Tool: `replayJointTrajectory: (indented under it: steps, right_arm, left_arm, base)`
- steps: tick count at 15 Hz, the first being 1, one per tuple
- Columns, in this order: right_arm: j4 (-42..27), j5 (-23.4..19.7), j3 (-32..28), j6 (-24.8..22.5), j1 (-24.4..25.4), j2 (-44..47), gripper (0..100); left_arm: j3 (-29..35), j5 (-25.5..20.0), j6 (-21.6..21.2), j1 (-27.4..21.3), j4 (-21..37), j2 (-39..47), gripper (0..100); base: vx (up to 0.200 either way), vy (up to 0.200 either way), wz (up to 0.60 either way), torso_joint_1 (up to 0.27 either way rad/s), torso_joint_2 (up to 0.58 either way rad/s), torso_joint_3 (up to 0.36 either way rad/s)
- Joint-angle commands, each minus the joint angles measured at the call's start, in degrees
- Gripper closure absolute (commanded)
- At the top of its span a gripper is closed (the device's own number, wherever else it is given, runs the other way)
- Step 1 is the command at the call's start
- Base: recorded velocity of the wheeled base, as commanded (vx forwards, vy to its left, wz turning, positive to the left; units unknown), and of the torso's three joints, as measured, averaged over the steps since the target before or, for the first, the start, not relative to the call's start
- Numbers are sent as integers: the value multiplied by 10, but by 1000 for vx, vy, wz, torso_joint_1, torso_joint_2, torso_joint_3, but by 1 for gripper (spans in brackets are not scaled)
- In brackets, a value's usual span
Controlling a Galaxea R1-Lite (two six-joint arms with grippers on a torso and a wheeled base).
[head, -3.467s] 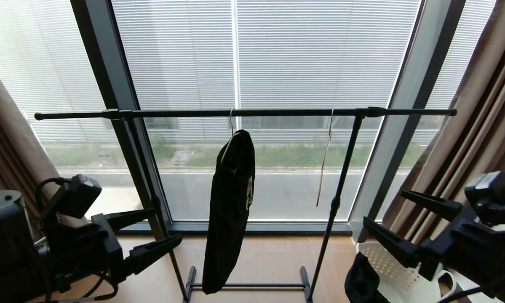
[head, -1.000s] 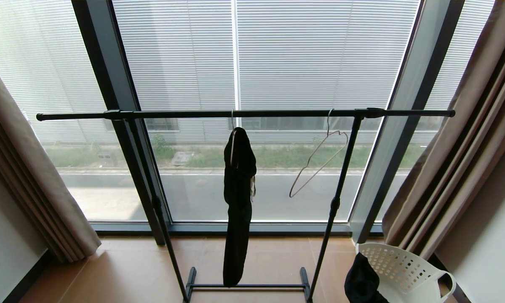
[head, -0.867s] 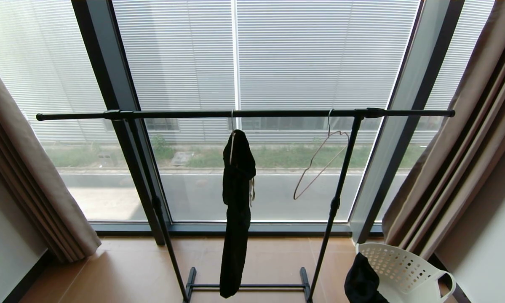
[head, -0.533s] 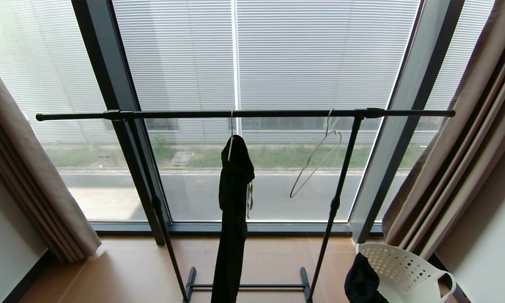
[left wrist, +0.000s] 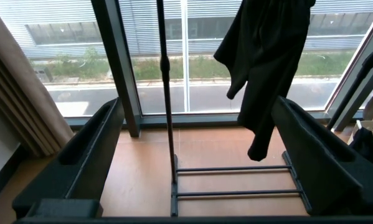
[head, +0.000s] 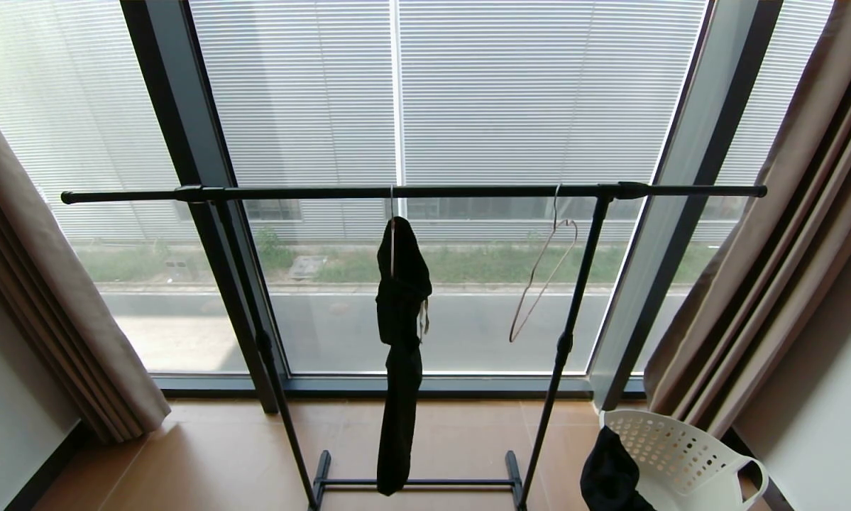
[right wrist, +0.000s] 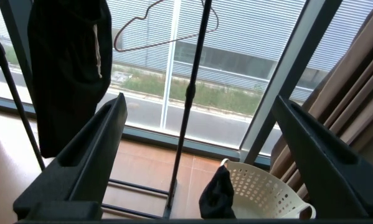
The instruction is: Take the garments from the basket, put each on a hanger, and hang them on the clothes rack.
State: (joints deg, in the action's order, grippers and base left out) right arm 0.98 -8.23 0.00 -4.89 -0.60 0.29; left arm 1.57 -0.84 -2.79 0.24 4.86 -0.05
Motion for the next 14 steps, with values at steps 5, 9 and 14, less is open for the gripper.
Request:
replayJointTrajectory:
  steps: [5,9,14]
  right_arm:
    - [0,0,0,0,2,-1,0]
    - [0,0,0,0,2,0,0]
    - [0,0,0,0,2,0,0]
  left_arm:
    - [0,-1,1,0,1,1,0]
    - [0,-2,0,0,1,1,0]
    - [0,-2,0,0,1,1,0]
  base:
    - [0,0,0,0,0,0]
    - [0,0,0,-50,123,70]
    - [0,0,0,-140,352,198]
